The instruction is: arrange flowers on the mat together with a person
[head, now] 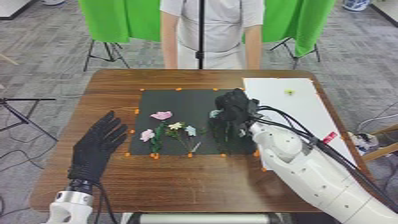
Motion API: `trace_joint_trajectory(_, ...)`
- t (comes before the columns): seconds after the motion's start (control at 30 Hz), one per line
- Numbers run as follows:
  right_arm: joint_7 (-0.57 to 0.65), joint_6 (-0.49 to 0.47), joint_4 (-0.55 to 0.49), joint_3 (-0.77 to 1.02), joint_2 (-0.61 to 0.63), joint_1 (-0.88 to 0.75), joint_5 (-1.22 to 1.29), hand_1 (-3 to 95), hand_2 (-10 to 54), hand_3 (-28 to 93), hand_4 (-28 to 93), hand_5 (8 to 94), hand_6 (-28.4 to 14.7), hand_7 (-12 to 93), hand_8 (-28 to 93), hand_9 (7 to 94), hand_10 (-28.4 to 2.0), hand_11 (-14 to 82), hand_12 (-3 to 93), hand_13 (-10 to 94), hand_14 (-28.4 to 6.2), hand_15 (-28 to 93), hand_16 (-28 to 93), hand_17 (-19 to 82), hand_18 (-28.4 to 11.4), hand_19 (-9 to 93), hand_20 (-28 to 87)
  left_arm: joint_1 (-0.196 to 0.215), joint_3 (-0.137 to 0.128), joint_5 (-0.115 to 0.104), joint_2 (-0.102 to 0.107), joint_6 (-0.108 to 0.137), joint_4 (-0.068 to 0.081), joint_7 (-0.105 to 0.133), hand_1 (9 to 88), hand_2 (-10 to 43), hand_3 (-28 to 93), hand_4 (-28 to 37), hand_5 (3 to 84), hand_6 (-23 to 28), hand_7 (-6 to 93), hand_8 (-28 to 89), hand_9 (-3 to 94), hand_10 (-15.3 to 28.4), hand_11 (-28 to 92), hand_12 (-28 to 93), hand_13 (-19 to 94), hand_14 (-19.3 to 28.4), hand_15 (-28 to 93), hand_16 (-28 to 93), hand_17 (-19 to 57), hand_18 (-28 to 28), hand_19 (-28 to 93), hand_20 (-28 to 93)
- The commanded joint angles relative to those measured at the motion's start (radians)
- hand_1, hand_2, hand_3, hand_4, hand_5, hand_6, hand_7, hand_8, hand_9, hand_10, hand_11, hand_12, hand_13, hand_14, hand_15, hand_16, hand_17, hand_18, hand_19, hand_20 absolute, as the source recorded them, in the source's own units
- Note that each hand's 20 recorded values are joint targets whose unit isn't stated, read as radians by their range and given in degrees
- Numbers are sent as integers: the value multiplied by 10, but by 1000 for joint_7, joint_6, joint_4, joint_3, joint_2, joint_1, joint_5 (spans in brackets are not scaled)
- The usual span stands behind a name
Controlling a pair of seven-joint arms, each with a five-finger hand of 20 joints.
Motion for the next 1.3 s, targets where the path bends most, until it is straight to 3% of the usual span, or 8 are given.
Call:
trace_joint_trajectory(0.03,-14,-23,9,-3,8,-7,-70,413,-95,786,-283,597,17,401,-36,711,-72,264,341,705,-59,725,248,346,-180,905,475,14,-7,2,6,3,2,-3,249,-16,718,-282,311,42,184,-99,254,120,166,157,209,145,235,20,-100,222,416,94)
trace_joint_trajectory(0.23,-10,-80,-29,29,21,-10,-69,396,-95,817,-283,569,21,373,-58,659,-77,291,306,688,-58,728,244,336,-177,892,479,24,-12,0,6,7,-1,3,249,-16,719,-282,311,41,185,-99,254,120,166,157,209,145,235,20,-100,222,416,94)
trace_joint_trajectory(0.33,-2,-137,-76,49,44,-11,-45,383,-95,843,-283,551,23,359,-168,619,-84,326,252,671,-59,732,235,326,-175,882,483,25,-16,0,5,8,-1,3,248,-18,719,-282,311,41,185,-99,254,120,167,157,209,145,233,20,-100,222,416,94)
trace_joint_trajectory(0.63,82,-285,-345,226,108,-155,58,344,-95,853,-283,459,-7,332,-173,521,-101,322,224,613,-75,725,222,292,-177,854,475,37,-24,0,7,15,-7,9,246,-19,720,-282,311,41,184,-99,253,120,166,157,209,145,231,21,-100,221,416,94)
trace_joint_trajectory(0.77,124,-338,-507,440,104,-313,325,322,-60,861,-274,433,-21,311,-161,491,-111,313,217,584,-89,719,207,282,-174,833,464,39,-24,-3,4,15,-7,15,246,-19,720,-282,311,42,184,-99,254,120,165,157,208,145,232,22,-100,222,416,94)
trace_joint_trajectory(0.97,29,-710,-628,886,36,-583,956,259,18,854,-244,421,-39,242,-135,441,-143,244,212,427,-127,528,145,187,-201,637,356,47,-24,-6,1,28,-12,36,242,-21,722,-283,311,42,182,-98,254,121,165,157,208,145,232,22,-100,222,416,94)
trace_joint_trajectory(1.1,93,-652,-729,1072,20,-803,1246,212,-18,842,-240,360,-46,167,-94,371,-139,148,217,324,-125,329,190,125,-212,522,306,62,-16,1,-2,70,-27,75,242,-23,723,-283,304,39,183,-98,235,114,159,157,197,141,224,20,-100,222,415,93)
trace_joint_trajectory(1.3,111,-494,-828,1206,-77,-1032,1444,173,-34,819,-235,327,-43,101,-70,321,-138,57,225,256,-127,120,304,74,-214,409,265,57,-17,32,-12,57,-38,82,247,-26,721,-281,288,36,187,-100,212,107,149,167,144,117,168,40,-111,205,389,91)
